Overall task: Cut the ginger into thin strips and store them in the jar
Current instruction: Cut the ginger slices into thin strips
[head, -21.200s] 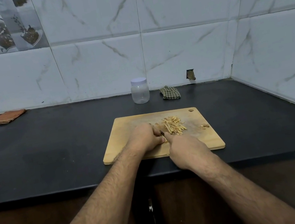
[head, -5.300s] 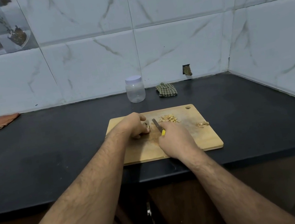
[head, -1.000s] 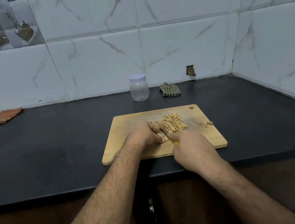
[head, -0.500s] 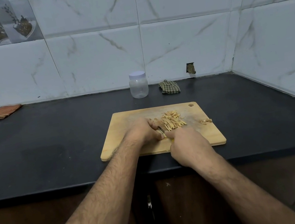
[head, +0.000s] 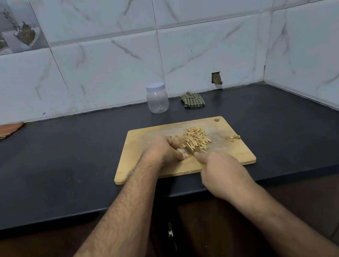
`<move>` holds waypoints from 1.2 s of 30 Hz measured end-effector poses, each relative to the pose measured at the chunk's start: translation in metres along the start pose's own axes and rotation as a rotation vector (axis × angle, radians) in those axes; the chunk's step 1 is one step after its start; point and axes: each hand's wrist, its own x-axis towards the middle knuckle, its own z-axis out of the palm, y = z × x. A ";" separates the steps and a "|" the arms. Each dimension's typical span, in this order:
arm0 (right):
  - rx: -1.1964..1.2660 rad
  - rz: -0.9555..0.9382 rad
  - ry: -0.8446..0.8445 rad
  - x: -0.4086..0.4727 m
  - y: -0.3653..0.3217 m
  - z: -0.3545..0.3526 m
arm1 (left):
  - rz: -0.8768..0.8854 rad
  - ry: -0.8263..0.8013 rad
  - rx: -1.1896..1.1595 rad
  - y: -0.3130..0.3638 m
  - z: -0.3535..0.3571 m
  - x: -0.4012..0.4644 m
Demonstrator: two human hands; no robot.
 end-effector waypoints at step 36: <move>-0.083 -0.016 -0.108 -0.010 0.004 0.003 | 0.046 0.012 0.066 0.000 0.000 -0.004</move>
